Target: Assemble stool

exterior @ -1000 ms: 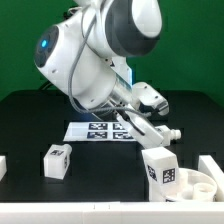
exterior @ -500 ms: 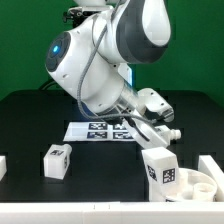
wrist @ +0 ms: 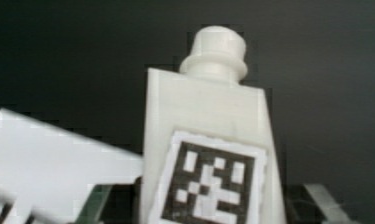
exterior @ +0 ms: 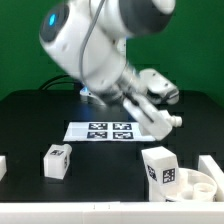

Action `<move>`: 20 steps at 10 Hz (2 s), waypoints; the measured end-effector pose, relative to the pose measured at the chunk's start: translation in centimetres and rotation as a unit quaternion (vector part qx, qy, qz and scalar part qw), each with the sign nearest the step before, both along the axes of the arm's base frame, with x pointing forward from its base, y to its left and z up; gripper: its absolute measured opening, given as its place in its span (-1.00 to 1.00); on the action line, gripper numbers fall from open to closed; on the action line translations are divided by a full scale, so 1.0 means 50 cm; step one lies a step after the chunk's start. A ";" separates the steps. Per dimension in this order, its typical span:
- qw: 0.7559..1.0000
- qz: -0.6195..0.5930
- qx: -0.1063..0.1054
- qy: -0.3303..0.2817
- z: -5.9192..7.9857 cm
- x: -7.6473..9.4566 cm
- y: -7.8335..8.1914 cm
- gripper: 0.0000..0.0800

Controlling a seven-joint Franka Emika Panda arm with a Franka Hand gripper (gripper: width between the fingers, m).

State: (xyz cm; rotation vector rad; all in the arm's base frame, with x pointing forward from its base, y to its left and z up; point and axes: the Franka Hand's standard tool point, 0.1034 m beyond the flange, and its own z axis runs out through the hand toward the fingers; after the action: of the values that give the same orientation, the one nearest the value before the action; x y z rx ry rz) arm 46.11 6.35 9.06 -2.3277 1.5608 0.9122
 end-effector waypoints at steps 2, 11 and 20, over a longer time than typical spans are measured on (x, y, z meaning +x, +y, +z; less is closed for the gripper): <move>0.997 0.036 -0.048 -0.049 0.008 0.037 0.017 -0.18; 0.929 0.207 -0.197 -0.236 0.078 0.182 0.061 -0.18; 0.830 0.390 -0.240 -0.318 0.077 0.282 0.050 -0.18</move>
Offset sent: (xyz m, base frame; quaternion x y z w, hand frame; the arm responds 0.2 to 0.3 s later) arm 0.0000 0.0000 0.0000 0.0000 0.1938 0.0000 0.9810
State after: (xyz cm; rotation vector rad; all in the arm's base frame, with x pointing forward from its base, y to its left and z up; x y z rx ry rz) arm 60.22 8.83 12.90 -3.2011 0.5706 -0.2705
